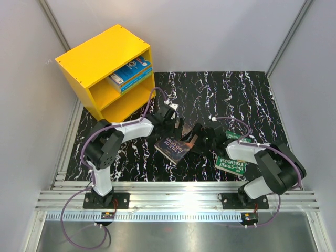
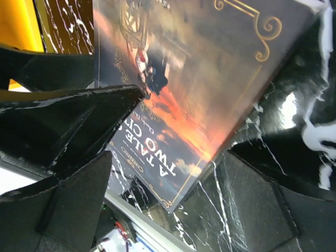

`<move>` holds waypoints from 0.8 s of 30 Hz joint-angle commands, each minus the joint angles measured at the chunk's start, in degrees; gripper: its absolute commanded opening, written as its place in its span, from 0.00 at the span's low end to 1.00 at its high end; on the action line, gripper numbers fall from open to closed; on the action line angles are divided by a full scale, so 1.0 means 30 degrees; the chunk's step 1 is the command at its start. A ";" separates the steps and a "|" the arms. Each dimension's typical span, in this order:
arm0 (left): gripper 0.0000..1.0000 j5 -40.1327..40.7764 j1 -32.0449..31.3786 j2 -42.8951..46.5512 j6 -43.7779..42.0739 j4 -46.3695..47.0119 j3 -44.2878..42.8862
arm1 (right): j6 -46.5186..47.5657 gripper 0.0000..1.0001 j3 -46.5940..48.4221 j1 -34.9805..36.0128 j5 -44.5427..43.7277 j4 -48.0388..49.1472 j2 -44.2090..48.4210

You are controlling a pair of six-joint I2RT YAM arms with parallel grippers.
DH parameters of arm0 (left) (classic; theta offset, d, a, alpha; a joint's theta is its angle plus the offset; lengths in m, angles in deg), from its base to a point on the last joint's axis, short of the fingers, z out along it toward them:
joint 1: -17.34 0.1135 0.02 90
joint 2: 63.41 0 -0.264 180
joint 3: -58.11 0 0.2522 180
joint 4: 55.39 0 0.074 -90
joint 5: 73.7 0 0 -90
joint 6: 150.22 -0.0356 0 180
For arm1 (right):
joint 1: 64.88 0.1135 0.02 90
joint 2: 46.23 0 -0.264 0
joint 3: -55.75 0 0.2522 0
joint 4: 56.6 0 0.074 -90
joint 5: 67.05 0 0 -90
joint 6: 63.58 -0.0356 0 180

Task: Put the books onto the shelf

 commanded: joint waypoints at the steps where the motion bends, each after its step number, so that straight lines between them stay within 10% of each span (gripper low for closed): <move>1: 0.99 -0.3880 -0.0053 -0.0713 0.0709 0.2075 0.1141 | 0.0153 1.00 -0.0667 0.0081 -0.0423 0.0957 -0.2330; 7: 0.95 -1.0123 -0.0112 -0.0479 0.3199 0.7318 0.4827 | -0.0461 1.00 -0.2010 0.0081 0.0193 0.5878 -0.4121; 15: 0.50 -1.4834 -0.0141 -0.0508 0.6800 1.4658 0.8290 | 0.0121 1.00 -0.3774 0.0081 -0.1562 0.5398 0.0796; 24: 0.51 -1.7158 -0.0112 0.2594 0.8858 1.7815 1.0197 | 0.0915 1.00 -0.4007 0.0081 -0.2854 0.2490 0.3115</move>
